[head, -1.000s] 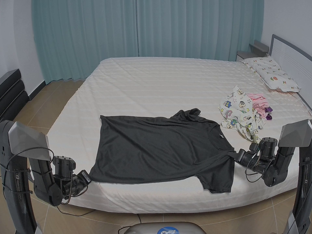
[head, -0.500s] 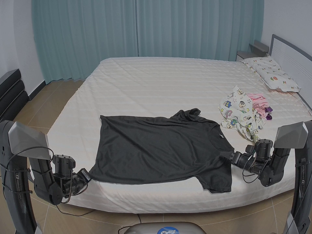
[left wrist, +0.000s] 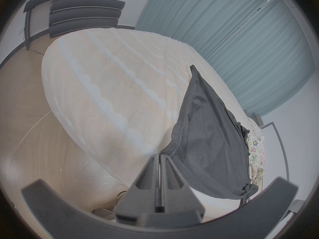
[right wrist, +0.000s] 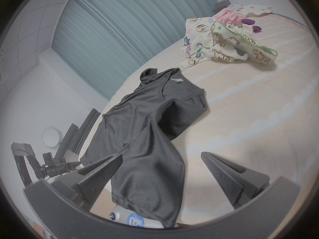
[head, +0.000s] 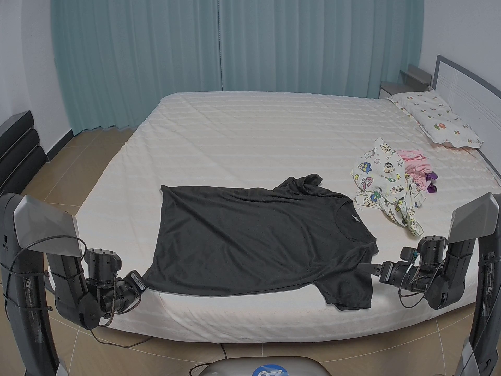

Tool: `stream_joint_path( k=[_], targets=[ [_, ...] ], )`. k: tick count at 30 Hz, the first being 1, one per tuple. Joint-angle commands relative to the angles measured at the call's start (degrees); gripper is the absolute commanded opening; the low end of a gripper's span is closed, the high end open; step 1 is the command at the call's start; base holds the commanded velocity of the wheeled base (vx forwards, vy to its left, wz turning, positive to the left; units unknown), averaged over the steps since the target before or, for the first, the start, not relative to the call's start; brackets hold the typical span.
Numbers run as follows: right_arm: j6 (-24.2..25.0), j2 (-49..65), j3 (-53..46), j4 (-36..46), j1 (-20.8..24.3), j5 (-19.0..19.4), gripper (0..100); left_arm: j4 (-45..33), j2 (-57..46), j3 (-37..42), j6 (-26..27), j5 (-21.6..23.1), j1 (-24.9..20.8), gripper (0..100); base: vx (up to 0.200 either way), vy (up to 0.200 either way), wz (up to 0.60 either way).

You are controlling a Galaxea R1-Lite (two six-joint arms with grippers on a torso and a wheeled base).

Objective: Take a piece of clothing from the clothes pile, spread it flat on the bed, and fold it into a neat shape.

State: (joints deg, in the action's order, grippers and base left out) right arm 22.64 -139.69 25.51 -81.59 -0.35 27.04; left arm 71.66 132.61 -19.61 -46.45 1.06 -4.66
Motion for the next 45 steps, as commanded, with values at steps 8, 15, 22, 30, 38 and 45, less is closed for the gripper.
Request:
stream_joint_path(
  k=[8, 15, 22, 30, 38, 45],
  targets=[
    [0.04, -2.69, 2.26, 0.64, 3.08, -0.23, 100, 0.06, 0.11, 0.02, -0.05, 0.08, 0.0, 0, 0.0, 0.0, 0.0],
    [-0.49, -1.64, 0.32, 0.73, 2.64, -0.32, 0, 0.06, 0.11, 0.02, -0.05, 0.08, 0.0, 0, 0.0, 0.0, 0.0],
    [-0.49, 0.91, -2.75, 0.29, 1.06, -0.23, 0, 0.06, -0.07, -0.16, -0.14, 0.17, 0.44, 0, 0.0, 0.0, 0.0],
    [-0.49, 6.19, -9.52, -0.76, -0.44, 0.38, 0, 0.06, -0.6, 0.02, -0.14, 1.22, 0.7, 0, 0.0, 0.0, 0.0],
    [-0.84, 9.44, -16.99, -4.01, -0.35, 0.38, 0, 0.15, -3.59, 1.95, 0.66, 0.87, 0.7, 0, 0.0, 0.0, 0.0],
    [-4.53, 9.79, -25.51, -8.32, -0.96, 0.38, 0, -0.46, -5.61, 5.73, 7.25, -0.27, 0.44, 0, 0.0, 0.0, 0.0]
  ],
)
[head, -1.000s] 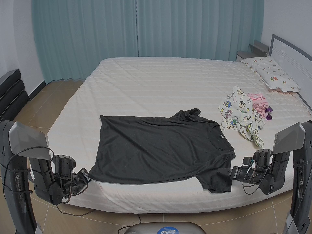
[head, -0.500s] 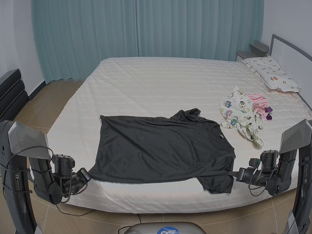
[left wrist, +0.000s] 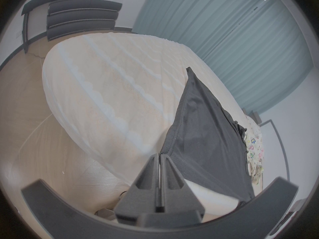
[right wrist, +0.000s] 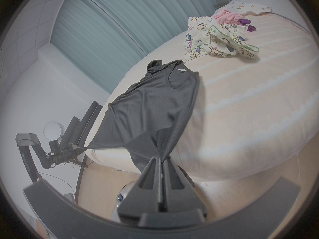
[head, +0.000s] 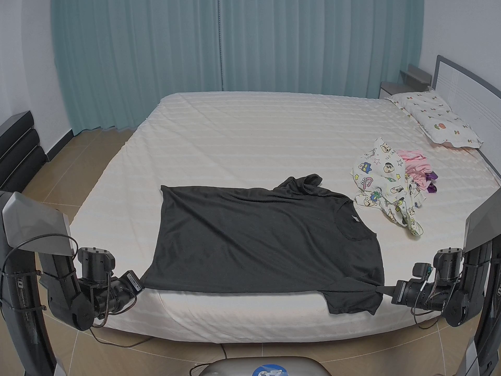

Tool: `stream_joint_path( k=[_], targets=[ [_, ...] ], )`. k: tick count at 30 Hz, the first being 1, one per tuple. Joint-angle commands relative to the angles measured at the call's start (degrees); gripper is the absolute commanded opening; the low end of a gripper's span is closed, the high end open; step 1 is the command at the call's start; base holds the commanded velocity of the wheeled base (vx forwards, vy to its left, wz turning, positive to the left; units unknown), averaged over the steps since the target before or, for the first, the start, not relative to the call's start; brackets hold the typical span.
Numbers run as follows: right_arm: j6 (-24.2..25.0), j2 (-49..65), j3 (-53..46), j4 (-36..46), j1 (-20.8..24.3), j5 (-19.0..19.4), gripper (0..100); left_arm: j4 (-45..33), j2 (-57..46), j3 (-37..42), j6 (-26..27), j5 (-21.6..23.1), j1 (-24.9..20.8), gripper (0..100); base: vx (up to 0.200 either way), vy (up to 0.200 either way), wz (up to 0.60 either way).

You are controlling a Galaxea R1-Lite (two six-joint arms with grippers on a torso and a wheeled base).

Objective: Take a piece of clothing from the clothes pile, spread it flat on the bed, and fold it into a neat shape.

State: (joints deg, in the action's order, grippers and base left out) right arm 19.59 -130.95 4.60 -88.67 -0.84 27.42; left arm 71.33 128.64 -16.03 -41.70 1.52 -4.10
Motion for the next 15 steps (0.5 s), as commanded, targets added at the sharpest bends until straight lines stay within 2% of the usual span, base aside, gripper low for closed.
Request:
stream_joint_path(
  k=[1, 7, 15],
  targets=[
    [-2.19, 1.22, -4.6, -0.8, -0.48, 0.09, 0, -0.14, -1.55, 2.41, 2.94, -1.08, -0.12, 0, 0.0, 0.0, 0.0],
    [-3.86, 1.22, -4.6, 2.63, -1.36, 0.01, 0, -0.05, -1.11, 3.55, 6.72, -4.25, -0.12, 0, 0.0, 0.0, 0.0],
    [-8.87, 3.16, -4.6, 8.96, -1.62, 0.01, 0, -0.22, -1.02, 5.84, 9.62, -4.34, -0.21, 0, 0.0, 0.0, 0.0]
  ],
)
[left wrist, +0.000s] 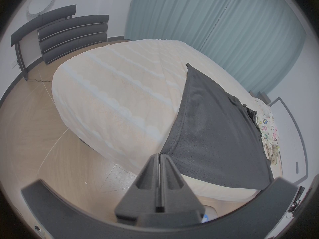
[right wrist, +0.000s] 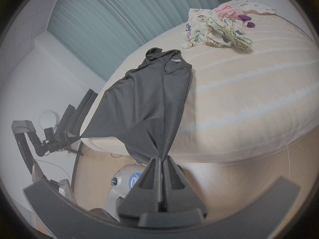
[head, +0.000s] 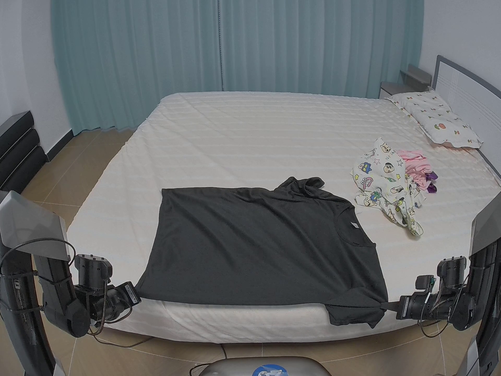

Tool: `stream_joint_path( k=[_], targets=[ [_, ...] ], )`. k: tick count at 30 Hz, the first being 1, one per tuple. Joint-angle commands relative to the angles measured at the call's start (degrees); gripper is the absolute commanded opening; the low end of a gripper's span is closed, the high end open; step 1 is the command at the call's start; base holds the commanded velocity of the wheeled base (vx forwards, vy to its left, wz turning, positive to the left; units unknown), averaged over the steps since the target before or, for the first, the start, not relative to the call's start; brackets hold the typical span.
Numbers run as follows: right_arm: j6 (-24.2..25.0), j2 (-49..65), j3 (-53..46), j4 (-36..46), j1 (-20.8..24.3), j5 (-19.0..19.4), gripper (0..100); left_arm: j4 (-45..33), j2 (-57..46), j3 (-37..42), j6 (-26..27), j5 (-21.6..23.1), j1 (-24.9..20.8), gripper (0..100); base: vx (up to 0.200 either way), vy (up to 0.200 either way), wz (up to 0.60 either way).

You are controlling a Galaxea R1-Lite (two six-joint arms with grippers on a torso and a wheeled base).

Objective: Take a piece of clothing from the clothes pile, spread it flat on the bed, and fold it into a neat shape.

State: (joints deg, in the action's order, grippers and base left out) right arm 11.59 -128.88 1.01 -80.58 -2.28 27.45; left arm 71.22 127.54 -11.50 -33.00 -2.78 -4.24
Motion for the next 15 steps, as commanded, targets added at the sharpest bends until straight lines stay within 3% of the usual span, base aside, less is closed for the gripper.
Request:
stream_joint_path(
  k=[1, 15],
  targets=[
    [-0.78, 1.61, -1.01, 1.21, -0.27, 0.06, 0, -0.11, 0.08, 1.92, 1.8, -0.03, -0.15, 0, 0.0, 0.0, 0.0],
    [-5.53, 6.27, -1.01, 10.09, -3.35, -0.03, 0, -0.11, 0.25, 9.91, 10.15, -0.56, -1.47, 0, 0.0, 0.0, 0.0]
  ],
)
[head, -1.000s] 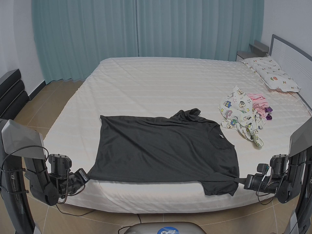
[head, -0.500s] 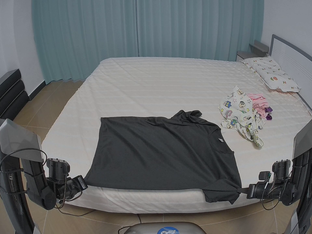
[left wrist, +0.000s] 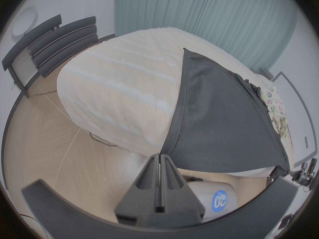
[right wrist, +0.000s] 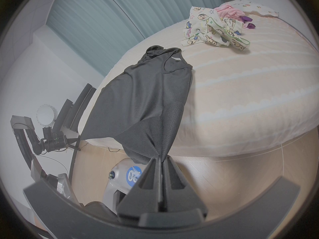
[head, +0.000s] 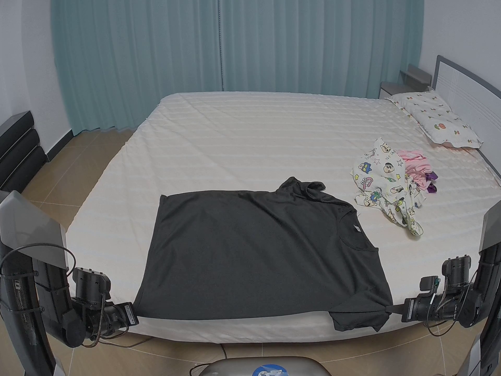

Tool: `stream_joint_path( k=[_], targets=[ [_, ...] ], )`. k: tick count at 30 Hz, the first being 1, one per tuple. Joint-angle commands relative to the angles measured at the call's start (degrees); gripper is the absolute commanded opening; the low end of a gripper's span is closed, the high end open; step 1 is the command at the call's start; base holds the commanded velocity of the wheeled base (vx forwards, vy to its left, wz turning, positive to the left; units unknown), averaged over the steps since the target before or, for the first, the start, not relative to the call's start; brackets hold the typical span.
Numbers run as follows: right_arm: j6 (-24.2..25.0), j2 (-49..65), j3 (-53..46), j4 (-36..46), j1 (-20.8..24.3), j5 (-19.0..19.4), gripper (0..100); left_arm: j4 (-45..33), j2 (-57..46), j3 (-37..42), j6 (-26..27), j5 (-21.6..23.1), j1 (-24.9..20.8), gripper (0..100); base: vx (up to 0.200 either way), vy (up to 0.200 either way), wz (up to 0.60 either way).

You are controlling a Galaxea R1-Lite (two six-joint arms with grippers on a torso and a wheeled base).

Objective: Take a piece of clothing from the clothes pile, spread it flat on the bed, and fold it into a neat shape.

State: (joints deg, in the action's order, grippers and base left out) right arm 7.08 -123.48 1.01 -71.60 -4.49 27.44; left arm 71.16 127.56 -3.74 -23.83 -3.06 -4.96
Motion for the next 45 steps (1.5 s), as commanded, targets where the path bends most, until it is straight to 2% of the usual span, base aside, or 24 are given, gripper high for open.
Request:
stream_joint_path(
  k=[1, 6, 12, 16, 21, 25, 26, 35, 40, 45],
  targets=[
    [-2.07, 0.96, -1.01, 2.07, -1.67, -0.02, 0, -0.14, 0.32, 3.3, 2.12, -0.54, -1.1, 0, 0.0, 0.0, 0.0],
    [-4.89, 2.19, -1.01, 5.5, -3.51, 0.07, 0, -3.04, 0.32, 3.57, 3.35, -1.6, -1.45, 0, 0.0, 0.0, 0.0],
    [-5.85, 2.54, -1.01, 7.08, -3.69, 0.16, 0, -9.28, -0.56, 3.57, 4.58, -1.69, -2.33, 0, 0.0, 0.0, 0.0],
    [-5.85, 2.54, -1.01, 6.73, -3.69, 0.68, 0, -9.28, -0.91, 3.22, 4.58, -1.69, -2.42, 0, 0.0, 0.0, 0.0],
    [-4.45, 6.32, -1.01, 5.77, -3.69, 7.98, 0, -7.26, -4.08, 0.49, 2.65, -1.51, -1.1, 0, 0.0, 0.0, 0.0],
    [-4.27, 6.76, -0.92, 3.3, -3.69, 10.18, 0, -7.26, -6.45, -1.62, -0.07, -1.42, -0.84, 0, 0.0, 0.0, 0.0],
    [-4.09, 6.14, -0.4, 0.23, -3.6, 10.18, 0, -7.35, -8.56, -3.03, -1.48, -1.16, -0.49, 0, 0.0, 0.0, 0.0],
    [1.09, 4.04, 4.26, -7.33, -3.07, 11.85, 0, -7.35, -10.4, -8.3, -2.36, -0.54, 1.71, 0, 0.0, 0.0, 0.0],
    [1.53, 2.63, 7.25, -8.21, -2.55, 12.02, 0, -7.35, -10.4, -11.9, -5.79, -0.46, 1.09, 0, 0.0, 0.0, 0.0],
    [1.62, 2.37, 9.18, -8.3, -1.93, 11.93, 0, -7.35, -10.76, -13.4, -5.87, -0.63, 1.01, 0, 0.0, 0.0, 0.0]
  ],
)
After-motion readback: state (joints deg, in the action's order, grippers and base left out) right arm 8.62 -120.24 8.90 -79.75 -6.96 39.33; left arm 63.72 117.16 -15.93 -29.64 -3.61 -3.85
